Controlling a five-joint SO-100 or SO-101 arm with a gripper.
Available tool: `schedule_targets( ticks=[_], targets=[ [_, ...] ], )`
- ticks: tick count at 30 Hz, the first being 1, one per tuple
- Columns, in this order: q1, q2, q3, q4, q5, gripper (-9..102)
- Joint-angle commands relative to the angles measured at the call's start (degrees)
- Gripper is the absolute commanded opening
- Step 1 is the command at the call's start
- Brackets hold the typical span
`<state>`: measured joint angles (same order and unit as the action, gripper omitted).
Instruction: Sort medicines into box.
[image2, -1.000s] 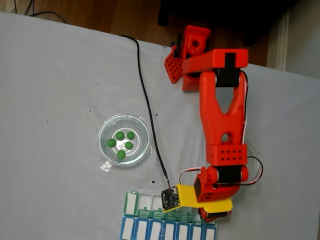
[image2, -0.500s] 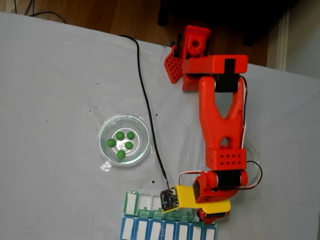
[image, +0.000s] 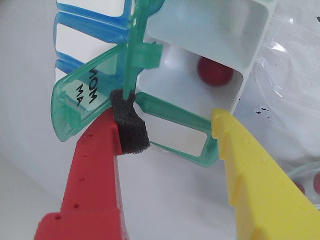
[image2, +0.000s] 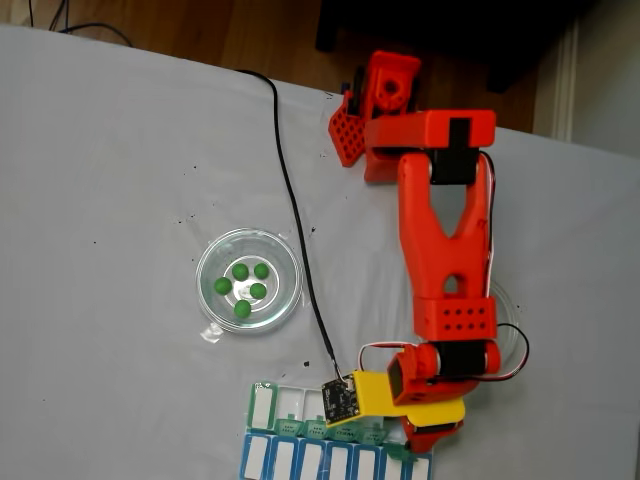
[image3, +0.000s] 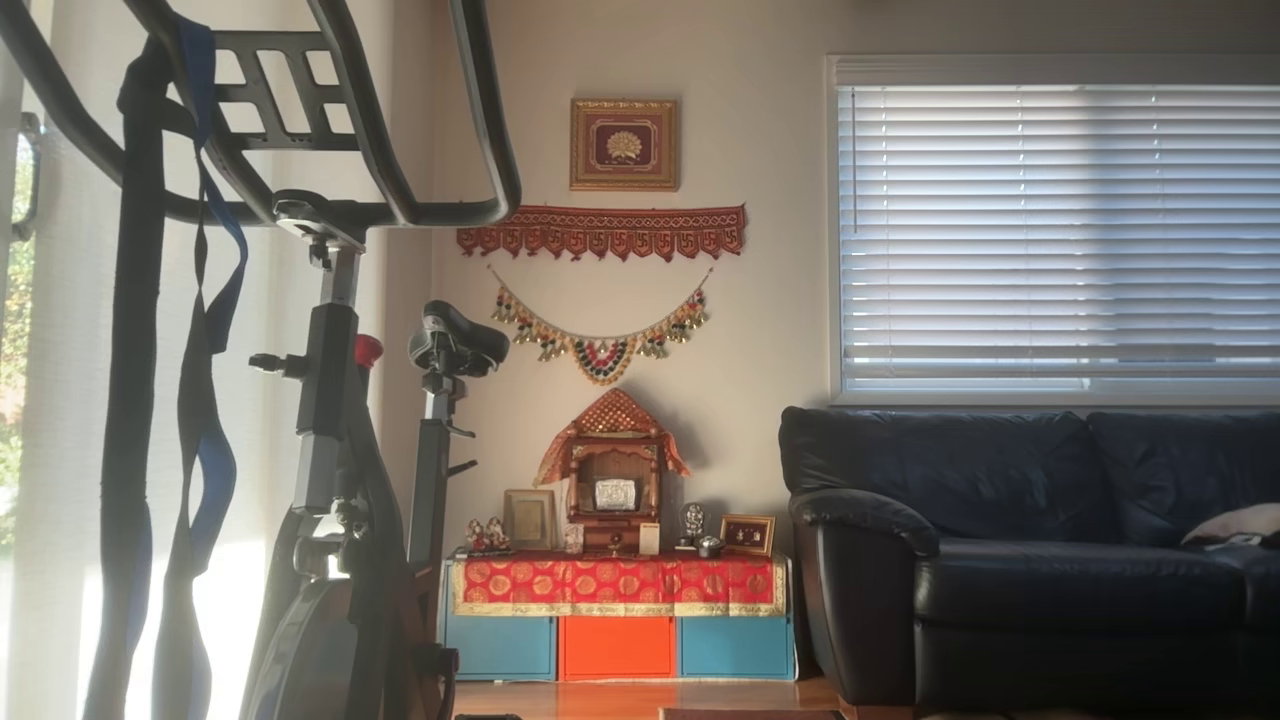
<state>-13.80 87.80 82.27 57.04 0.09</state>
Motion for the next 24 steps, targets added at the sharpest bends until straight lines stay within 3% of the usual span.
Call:
schedule_targets(
  ticks=[1, 7, 10, 13, 18, 22, 24],
  targets=[
    [0.6, 1.8, -4.6, 0.7, -0.7, 24],
    [0.4, 4.7, -5.2, 4.1, 1.0, 12],
    [0.3, 5.3, -9.4, 11.7, -0.1, 2],
    [-0.5, 9.3, -8.5, 17.0, -1.4, 1],
    [-2.8, 23.1, 0.8, 15.9, 1.8, 1],
    [-5.6, 27.2, 0.7, 20.4, 5.5, 1],
    [-8.5, 27.7, 0.5, 23.6, -0.4, 2]
  ],
)
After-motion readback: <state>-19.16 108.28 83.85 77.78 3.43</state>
